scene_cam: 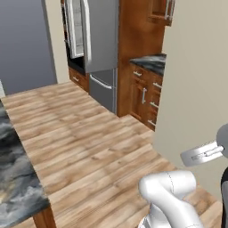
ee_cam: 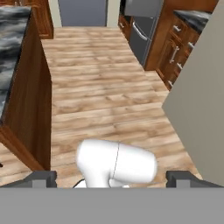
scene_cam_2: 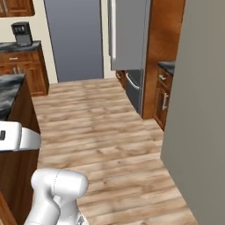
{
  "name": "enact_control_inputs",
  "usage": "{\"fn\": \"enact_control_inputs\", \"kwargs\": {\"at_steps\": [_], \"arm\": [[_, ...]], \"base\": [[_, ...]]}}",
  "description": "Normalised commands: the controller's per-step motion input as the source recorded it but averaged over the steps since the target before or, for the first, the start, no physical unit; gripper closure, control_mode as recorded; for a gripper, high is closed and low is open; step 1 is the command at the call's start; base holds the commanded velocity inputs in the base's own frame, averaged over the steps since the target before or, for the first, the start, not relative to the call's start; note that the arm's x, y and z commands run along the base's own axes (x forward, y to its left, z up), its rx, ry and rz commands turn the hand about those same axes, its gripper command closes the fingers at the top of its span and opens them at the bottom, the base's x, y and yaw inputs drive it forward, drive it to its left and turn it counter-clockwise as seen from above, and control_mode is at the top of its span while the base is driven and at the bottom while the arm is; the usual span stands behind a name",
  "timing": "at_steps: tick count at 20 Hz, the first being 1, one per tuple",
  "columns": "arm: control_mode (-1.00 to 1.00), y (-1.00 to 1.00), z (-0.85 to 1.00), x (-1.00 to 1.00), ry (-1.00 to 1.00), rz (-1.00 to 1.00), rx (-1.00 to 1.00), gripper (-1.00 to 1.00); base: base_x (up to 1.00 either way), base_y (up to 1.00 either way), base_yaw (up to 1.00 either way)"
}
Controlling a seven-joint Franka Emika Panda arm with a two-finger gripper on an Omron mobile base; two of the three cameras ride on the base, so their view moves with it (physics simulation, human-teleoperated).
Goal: Take the cheese, fish, and squash from the fridge and place them on the plate on the dining counter to create an appetizer plate.
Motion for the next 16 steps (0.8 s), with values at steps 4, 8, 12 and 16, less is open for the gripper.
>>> {"fn": "enact_control_inputs", "kwargs": {"at_steps": [4, 8, 12, 16], "arm": [[1.0, 0.0, 0.0, 0.0, 0.0, 0.0, 0.0, -1.0], [1.0, 0.0, 0.0, 0.0, 0.0, 0.0, 0.0, -1.0], [1.0, 0.0, 0.0, 0.0, 0.0, 0.0, 0.0, -1.0], [1.0, 0.0, 0.0, 0.0, 0.0, 0.0, 0.0, -1.0]], "base": [[1.0, 0.31, 0.14], [1.0, 0.07, 0.23], [1.0, 0.0, 0.26], [1.0, -0.36, 0.11]]}}
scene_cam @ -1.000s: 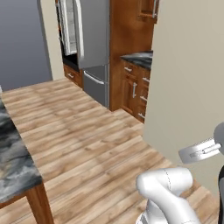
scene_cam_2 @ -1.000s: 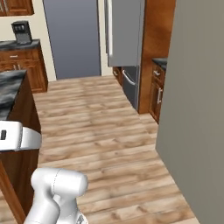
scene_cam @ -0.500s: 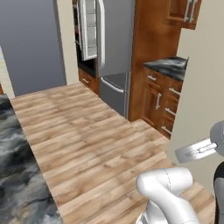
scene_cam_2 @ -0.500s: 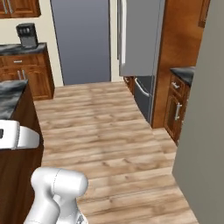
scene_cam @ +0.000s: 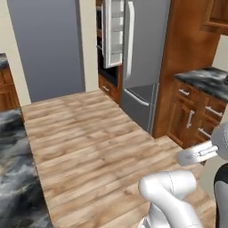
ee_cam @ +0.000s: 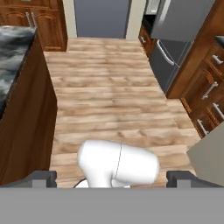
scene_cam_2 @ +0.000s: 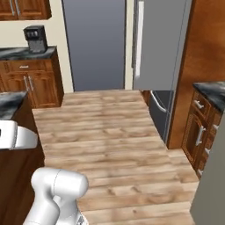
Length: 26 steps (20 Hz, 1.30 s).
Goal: Take the cheese, fish, and squash from the fridge and place them on the plate on the dining counter to create an appetizer plate.
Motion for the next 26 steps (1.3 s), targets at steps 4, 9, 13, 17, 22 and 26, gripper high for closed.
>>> {"fn": "enact_control_inputs", "kwargs": {"at_steps": [4, 9, 13, 17, 22, 26], "arm": [[1.0, 0.0, 0.0, 0.0, 0.0, 0.0, 0.0, -1.0], [1.0, 0.0, 0.0, 0.0, 0.0, 0.0, 0.0, -1.0], [1.0, 0.0, 0.0, 0.0, 0.0, 0.0, 0.0, -1.0], [1.0, 0.0, 0.0, 0.0, 0.0, 0.0, 0.0, -1.0], [1.0, 0.0, 0.0, 0.0, 0.0, 0.0, 0.0, -1.0], [1.0, 0.0, 0.0, 0.0, 0.0, 0.0, 0.0, -1.0]], "base": [[1.0, -0.67, 0.0], [1.0, -0.48, 0.0], [1.0, 0.0, 0.0], [1.0, 0.33, 0.0], [1.0, 0.5, 0.01], [1.0, 0.46, 0.0]]}}
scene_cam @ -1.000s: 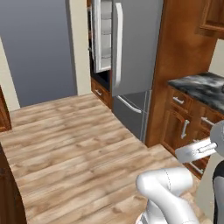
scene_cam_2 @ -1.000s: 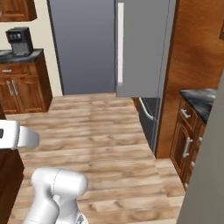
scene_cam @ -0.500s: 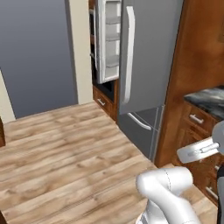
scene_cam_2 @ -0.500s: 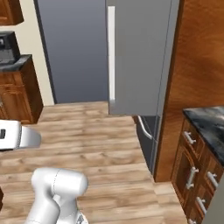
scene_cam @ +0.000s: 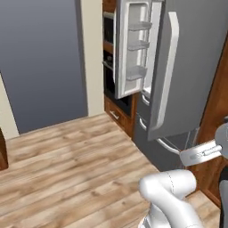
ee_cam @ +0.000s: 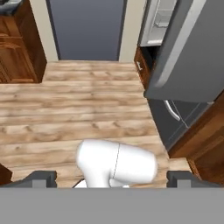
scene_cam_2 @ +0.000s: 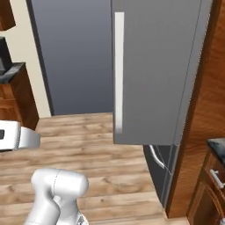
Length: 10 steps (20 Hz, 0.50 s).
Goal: Take the cheese, fish, and squash from the fridge and place them on the plate on the dining counter to create an appetizer plate.
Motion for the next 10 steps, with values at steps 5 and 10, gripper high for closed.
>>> {"fn": "enact_control_inputs", "kwargs": {"at_steps": [5, 10], "arm": [[1.0, 0.0, 0.0, 0.0, 0.0, 0.0, 0.0, -1.0], [1.0, 0.0, 0.0, 0.0, 0.0, 0.0, 0.0, -1.0]], "base": [[0.66, 0.68, -0.05], [0.3, 0.59, -0.21]]}}
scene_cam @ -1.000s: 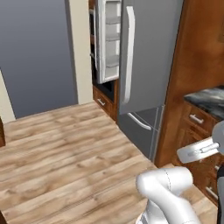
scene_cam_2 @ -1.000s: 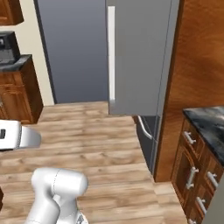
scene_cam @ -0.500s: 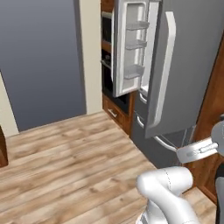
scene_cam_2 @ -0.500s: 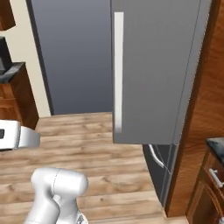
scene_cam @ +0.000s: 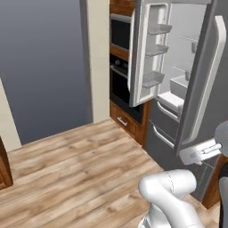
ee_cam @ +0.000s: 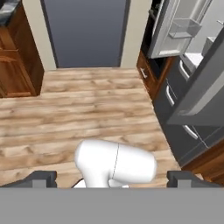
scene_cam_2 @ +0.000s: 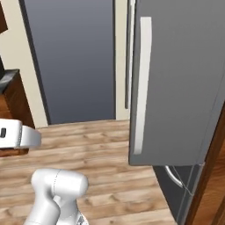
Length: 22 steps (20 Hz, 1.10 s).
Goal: Take the cheese, fish, and squash from the fridge and place them on the plate on the dining counter to create an appetizer plate.
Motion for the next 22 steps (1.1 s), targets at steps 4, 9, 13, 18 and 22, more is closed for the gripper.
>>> {"fn": "enact_control_inputs", "kwargs": {"at_steps": [4, 9, 13, 18, 22], "arm": [[1.0, 0.0, 0.0, 0.0, 0.0, 0.0, 0.0, -1.0], [1.0, 0.0, 0.0, 0.0, 0.0, 0.0, 0.0, -1.0], [1.0, 0.0, 0.0, 0.0, 0.0, 0.0, 0.0, -1.0], [1.0, 0.0, 0.0, 0.0, 0.0, 0.0, 0.0, -1.0], [1.0, 0.0, 0.0, 0.0, 0.0, 0.0, 0.0, -1.0]], "base": [[0.01, 0.31, -0.41], [0.01, 0.22, -0.5], [0.11, 0.63, -0.53], [0.07, 0.77, -0.53], [0.0, 0.85, -0.51]]}}
